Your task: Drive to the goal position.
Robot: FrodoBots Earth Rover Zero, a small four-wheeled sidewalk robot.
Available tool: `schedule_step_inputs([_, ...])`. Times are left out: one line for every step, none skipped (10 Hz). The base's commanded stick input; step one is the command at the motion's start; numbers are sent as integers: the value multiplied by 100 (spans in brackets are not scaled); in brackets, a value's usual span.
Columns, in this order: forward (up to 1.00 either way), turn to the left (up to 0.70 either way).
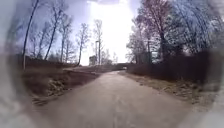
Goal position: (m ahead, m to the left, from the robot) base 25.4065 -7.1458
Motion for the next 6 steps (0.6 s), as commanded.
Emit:
schedule_step_inputs([100,0])
schedule_step_inputs([100,8])
schedule_step_inputs([100,24])
schedule_step_inputs([100,27])
schedule_step_inputs([100,6])
schedule_step_inputs([100,0])
